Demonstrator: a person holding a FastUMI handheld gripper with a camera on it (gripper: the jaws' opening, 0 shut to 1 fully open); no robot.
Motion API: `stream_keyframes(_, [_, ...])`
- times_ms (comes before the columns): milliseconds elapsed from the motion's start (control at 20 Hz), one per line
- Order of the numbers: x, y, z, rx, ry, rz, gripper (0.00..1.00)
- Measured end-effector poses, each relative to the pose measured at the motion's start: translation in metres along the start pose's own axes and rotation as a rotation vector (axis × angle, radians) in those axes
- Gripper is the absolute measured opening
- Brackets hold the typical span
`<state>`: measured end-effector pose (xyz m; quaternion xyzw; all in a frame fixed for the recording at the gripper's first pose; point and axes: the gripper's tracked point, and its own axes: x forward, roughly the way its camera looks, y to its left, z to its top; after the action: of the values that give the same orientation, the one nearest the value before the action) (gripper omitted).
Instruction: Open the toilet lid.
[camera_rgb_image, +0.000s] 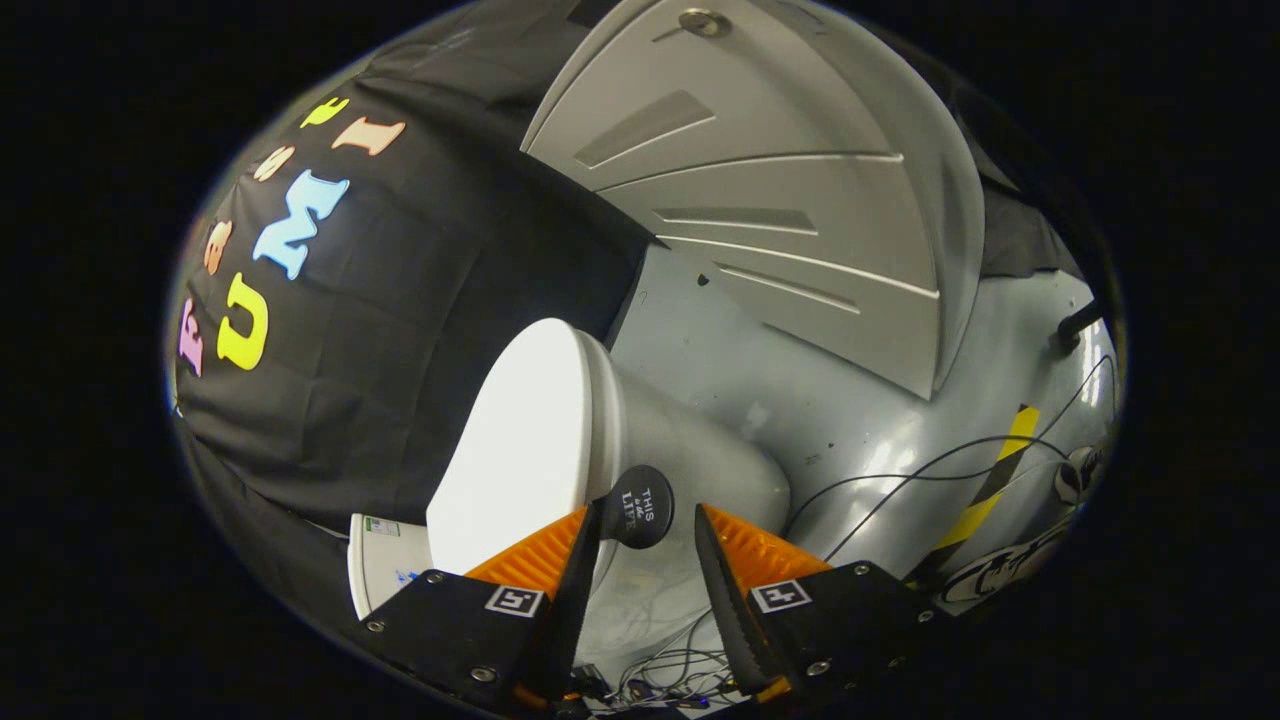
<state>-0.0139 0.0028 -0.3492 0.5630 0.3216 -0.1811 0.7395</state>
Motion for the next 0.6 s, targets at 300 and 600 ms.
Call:
stream_keyframes(300, [0.016,0.005,0.012,0.14,-0.068,0.088,0.44])
stream_keyframes(600, [0.017,-0.004,0.01,0.168,-0.09,0.089,0.18])
